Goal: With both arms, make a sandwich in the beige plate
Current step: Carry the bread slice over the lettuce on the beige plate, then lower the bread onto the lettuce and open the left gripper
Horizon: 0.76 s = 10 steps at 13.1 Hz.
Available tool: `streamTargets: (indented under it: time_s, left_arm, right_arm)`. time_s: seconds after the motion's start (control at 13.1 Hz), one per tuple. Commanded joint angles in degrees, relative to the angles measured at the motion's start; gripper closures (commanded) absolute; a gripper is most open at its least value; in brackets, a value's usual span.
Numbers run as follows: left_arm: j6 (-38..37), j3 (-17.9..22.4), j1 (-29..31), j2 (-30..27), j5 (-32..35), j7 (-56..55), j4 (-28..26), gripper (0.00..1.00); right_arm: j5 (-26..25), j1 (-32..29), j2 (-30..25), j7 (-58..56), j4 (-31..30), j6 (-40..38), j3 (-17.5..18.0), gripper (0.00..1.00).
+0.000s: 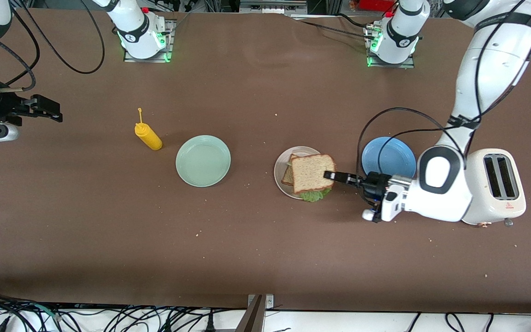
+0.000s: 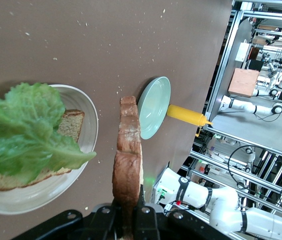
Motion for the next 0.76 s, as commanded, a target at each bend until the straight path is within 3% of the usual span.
streamTargets:
  time_s: [0.0, 0.53, 0.61, 0.69]
  left_arm:
    - [-0.31, 0.19, 0.35, 5.30, -4.64, 9.53, 1.48, 1.00]
    - [0.92, 0.45, 0.52, 8.74, -5.36, 16.33, -0.10, 1.00]
    - [0.92, 0.54, 0.53, 8.74, -5.36, 16.77, -0.46, 0.94]
    - [1.01, 0.54, 0.53, 8.91, -5.36, 16.78, -0.81, 0.78]
  right_arm:
    - [1.02, -0.70, 0.68, 0.18, 1.17, -0.32, 0.16, 0.00]
    - [0.93, -0.70, 0.94, 0.18, 1.17, -0.32, -0.10, 0.00]
    - [0.93, -0.62, 1.12, 0.18, 1.17, -0.41, -0.10, 0.00]
    - [0.93, -0.70, 1.21, 0.27, 1.08, -0.32, -0.10, 0.00]
